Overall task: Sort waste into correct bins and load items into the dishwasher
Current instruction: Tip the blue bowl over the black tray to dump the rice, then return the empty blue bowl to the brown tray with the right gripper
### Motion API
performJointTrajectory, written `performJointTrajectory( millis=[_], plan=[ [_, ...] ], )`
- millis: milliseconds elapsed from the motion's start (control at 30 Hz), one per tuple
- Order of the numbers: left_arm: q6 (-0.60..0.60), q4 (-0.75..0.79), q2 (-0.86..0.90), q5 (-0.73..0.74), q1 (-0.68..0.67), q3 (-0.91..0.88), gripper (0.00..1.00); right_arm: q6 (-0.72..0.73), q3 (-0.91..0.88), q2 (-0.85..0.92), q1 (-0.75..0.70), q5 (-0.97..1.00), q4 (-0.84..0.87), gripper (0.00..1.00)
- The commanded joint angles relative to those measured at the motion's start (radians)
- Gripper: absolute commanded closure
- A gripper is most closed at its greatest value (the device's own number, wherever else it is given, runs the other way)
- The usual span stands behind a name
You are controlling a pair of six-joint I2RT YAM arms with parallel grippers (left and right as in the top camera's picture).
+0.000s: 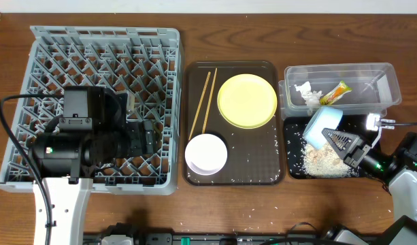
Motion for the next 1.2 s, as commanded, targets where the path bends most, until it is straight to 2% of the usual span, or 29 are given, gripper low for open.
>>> performJointTrajectory(
  millis=[0,67,100,167,200,233,267,300,367,400,433,467,500,533,600,633,667,700,733,767,833,967,1100,1167],
  plan=[
    [0.014,-0.004,0.000,-0.013,-0.005,0.016,0.15,0.002,-0.003,0.008,0.007,-0.061,0.010,0.99],
    [0.014,-0.004,0.000,-0.013,-0.005,0.016,0.14,0.098,-0.003,0.010,0.006,-0.002,0.070,0.99],
    [0.014,-0.004,0.000,-0.013,-0.005,0.016,0.15,0.158,-0.003,0.011,0.010,-0.056,0.102,0.99],
    [0.014,-0.005,0.000,-0.013,-0.005,0.016,0.15,0.139,-0.003,0.010,0.018,-0.059,0.117,0.99],
    [0.014,-0.005,0.000,-0.013,-0.005,0.016,0.15,0.145,-0.003,0.012,0.018,-0.001,0.120,0.99],
    [0.014,-0.005,0.000,-0.013,-0.005,0.016,0.15,0.198,-0.003,0.015,0.018,0.010,0.118,0.99],
    [0.014,-0.005,0.000,-0.013,-0.005,0.016,0.15,0.207,-0.003,0.016,0.018,-0.072,0.123,0.99],
    [0.014,-0.005,0.000,-0.013,-0.005,0.016,0.15,0.213,-0.001,0.013,0.024,-0.073,0.113,0.99],
    [0.014,-0.005,0.000,-0.013,-0.005,0.016,0.15,0.121,-0.001,0.006,0.034,0.004,0.116,0.99],
    [0.014,-0.005,0.000,-0.013,-0.005,0.016,0.15,0.182,-0.001,0.008,0.037,0.097,0.117,0.99],
    [0.014,-0.005,0.000,-0.013,-0.005,0.016,0.15,0.255,-0.001,0.008,0.037,0.102,0.122,0.99],
    [0.014,-0.005,0.000,-0.013,-0.005,0.016,0.15,0.251,-0.002,0.008,0.043,0.026,0.125,0.99],
    [0.014,-0.005,0.000,-0.013,-0.005,0.016,0.14,0.175,-0.001,0.007,0.051,-0.073,0.133,0.99],
    [0.014,-0.005,0.000,-0.013,-0.005,0.016,0.15,0.161,-0.001,0.007,0.056,-0.034,0.151,0.99],
    [0.014,-0.005,0.000,-0.013,-0.005,0.016,0.15,0.304,-0.001,0.008,0.057,0.138,0.161,0.99],
    [0.014,-0.005,0.000,-0.013,-0.005,0.016,0.15,0.313,-0.001,0.008,0.060,0.065,0.171,0.99],
    [0.014,-0.005,0.000,-0.013,-0.005,0.016,0.15,0.248,-0.001,0.007,0.064,-0.044,0.180,0.99],
    [0.014,-0.005,0.000,-0.013,-0.005,0.016,0.15,0.210,0.000,0.006,0.072,-0.064,0.190,0.99],
    [0.014,-0.005,0.000,-0.013,-0.005,0.016,0.15,0.256,0.000,0.006,0.079,0.059,0.197,0.99],
    [0.014,-0.003,0.000,-0.013,-0.005,0.016,0.15,0.365,-0.001,0.006,0.095,0.190,0.189,0.99],
    [0.014,-0.002,0.000,-0.013,-0.005,0.016,0.15,0.368,0.000,-0.002,0.124,0.114,0.188,0.99],
    [0.014,-0.006,0.000,-0.013,-0.005,0.016,0.14,0.451,0.026,-0.067,0.229,0.203,0.166,0.99],
    [0.014,-0.005,0.000,-0.013,-0.005,0.016,0.14,0.472,0.103,-0.196,0.416,0.554,0.008,0.99],
    [0.014,-0.005,0.000,-0.013,-0.005,0.016,0.14,0.476,0.162,-0.254,0.556,0.781,-0.085,0.99]
  ],
)
